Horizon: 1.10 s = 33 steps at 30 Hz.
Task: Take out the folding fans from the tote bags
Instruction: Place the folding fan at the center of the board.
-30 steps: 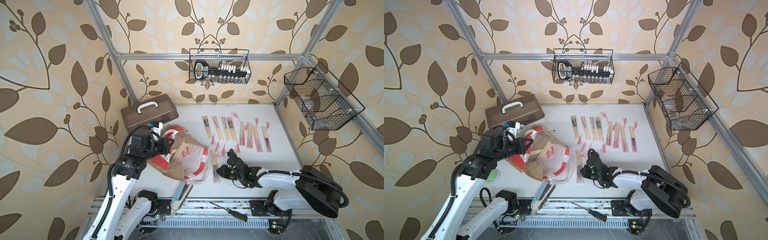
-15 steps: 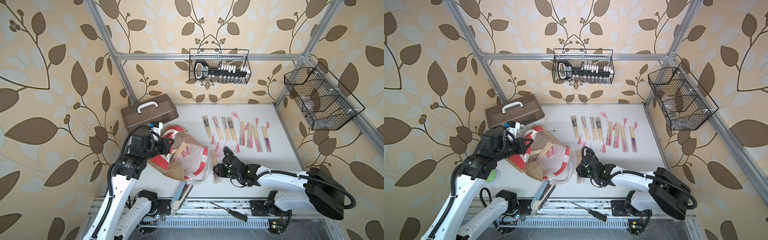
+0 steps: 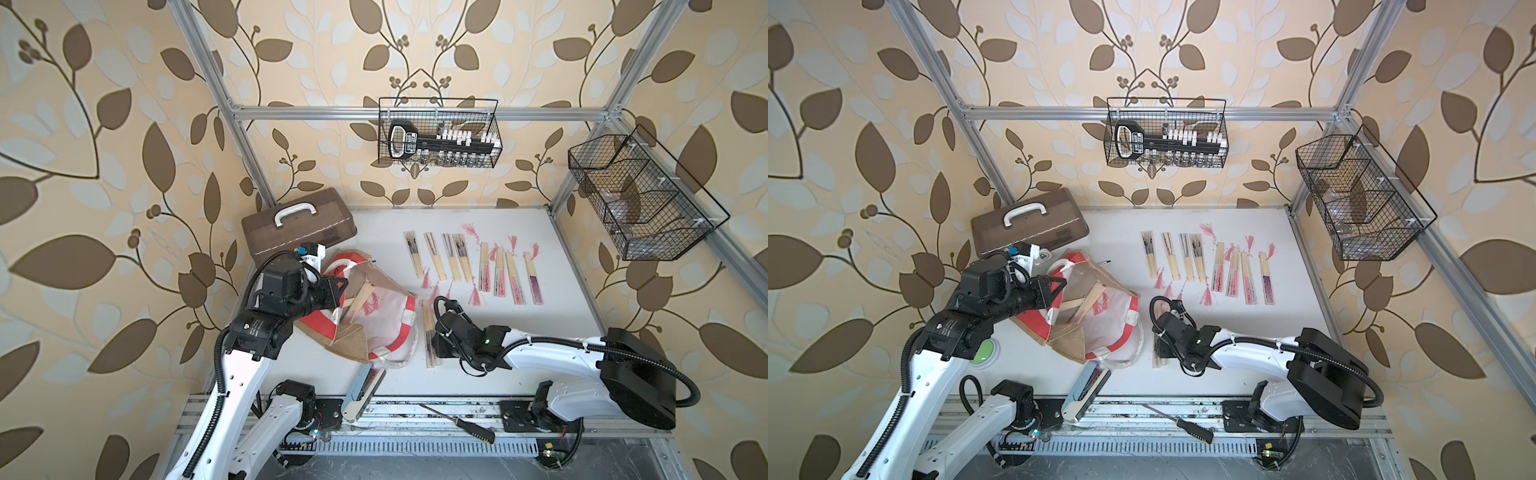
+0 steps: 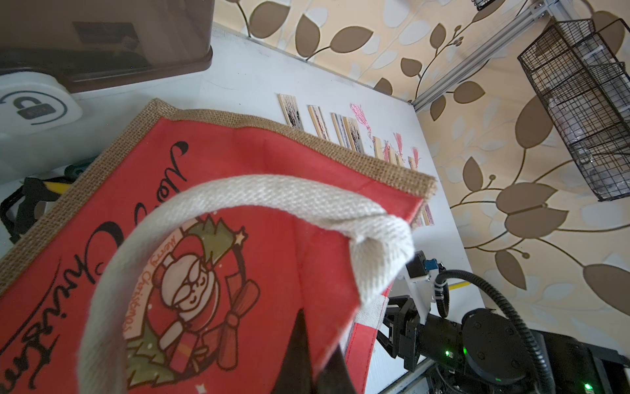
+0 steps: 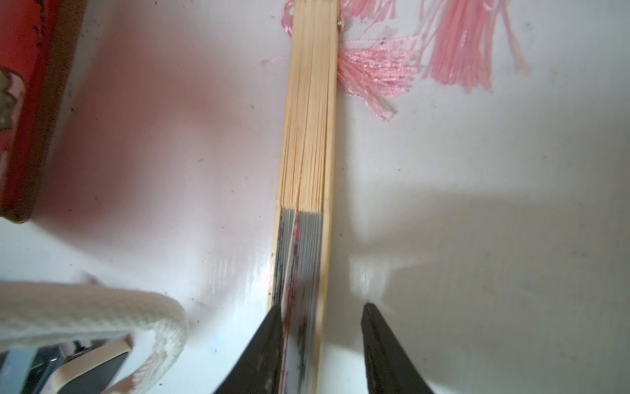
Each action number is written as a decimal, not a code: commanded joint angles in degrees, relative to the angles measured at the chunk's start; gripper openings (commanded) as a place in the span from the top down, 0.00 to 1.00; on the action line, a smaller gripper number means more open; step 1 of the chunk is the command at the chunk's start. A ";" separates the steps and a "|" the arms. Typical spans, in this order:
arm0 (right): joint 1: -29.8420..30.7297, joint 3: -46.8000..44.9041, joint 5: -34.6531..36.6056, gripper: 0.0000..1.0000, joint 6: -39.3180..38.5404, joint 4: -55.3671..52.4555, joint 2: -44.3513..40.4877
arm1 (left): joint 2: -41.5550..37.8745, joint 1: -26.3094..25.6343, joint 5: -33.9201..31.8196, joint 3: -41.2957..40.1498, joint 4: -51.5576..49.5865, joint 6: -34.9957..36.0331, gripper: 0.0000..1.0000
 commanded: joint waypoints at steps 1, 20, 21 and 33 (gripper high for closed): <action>0.60 2.40 3.14 0.62 -0.57 -3.03 0.70 | -1.15 0.41 0.84 -0.01 1.76 1.47 1.00; 2.34 4.95 4.18 0.62 -1.63 -5.48 4.79 | -1.17 0.42 0.94 -0.09 1.74 1.54 1.00; 2.41 5.22 4.31 0.63 -1.65 -5.77 5.14 | -1.14 0.42 0.93 -0.09 1.76 1.57 1.00; 4.06 10.07 8.65 0.73 -0.51 -10.75 9.67 | -1.58 0.42 0.76 -0.31 1.58 1.69 1.00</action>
